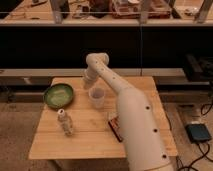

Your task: Knock the bottle over

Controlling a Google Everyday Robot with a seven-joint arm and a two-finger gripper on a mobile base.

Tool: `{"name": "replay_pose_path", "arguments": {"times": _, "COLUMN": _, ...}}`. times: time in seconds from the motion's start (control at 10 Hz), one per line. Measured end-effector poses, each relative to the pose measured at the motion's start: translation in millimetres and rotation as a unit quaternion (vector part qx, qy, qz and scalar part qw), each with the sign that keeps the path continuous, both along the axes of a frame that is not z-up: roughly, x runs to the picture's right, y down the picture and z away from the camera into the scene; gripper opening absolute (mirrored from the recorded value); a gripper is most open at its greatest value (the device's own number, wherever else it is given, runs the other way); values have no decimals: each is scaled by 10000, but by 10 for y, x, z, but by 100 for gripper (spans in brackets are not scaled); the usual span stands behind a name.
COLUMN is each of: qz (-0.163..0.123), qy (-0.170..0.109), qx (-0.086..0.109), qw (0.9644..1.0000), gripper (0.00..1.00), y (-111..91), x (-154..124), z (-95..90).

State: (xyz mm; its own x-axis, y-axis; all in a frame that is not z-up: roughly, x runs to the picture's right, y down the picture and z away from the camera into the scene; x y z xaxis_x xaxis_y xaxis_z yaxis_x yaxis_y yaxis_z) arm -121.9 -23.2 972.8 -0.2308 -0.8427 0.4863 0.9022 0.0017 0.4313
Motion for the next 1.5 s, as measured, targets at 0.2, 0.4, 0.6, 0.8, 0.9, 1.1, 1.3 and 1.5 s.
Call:
{"name": "replay_pose_path", "arguments": {"times": 0.2, "qz": -329, "qy": -398, "qx": -21, "qw": 9987, "gripper": 5, "y": -57, "x": -316, "z": -491}}
{"name": "replay_pose_path", "arguments": {"times": 0.4, "qz": -778, "qy": -920, "qx": -103, "qw": 9927, "gripper": 5, "y": 26, "x": -744, "z": -1106}}
{"name": "replay_pose_path", "arguments": {"times": 0.6, "qz": -1190, "qy": -1412, "qx": -172, "qw": 9827, "gripper": 5, "y": 226, "x": -1070, "z": -1600}}
{"name": "replay_pose_path", "arguments": {"times": 0.8, "qz": -1421, "qy": -1691, "qx": -156, "qw": 9752, "gripper": 5, "y": 341, "x": -1245, "z": -1821}}
{"name": "replay_pose_path", "arguments": {"times": 0.9, "qz": -1415, "qy": -1689, "qx": -152, "qw": 9753, "gripper": 5, "y": 337, "x": -1230, "z": -1822}}
{"name": "replay_pose_path", "arguments": {"times": 1.1, "qz": -1443, "qy": -1699, "qx": -132, "qw": 9748, "gripper": 5, "y": 338, "x": -1234, "z": -1828}}
{"name": "replay_pose_path", "arguments": {"times": 1.3, "qz": -1959, "qy": -2053, "qx": -18, "qw": 9589, "gripper": 5, "y": 546, "x": -1503, "z": -2021}}
{"name": "replay_pose_path", "arguments": {"times": 1.5, "qz": -2730, "qy": -2600, "qx": 47, "qw": 9262, "gripper": 5, "y": 949, "x": -1850, "z": -2303}}
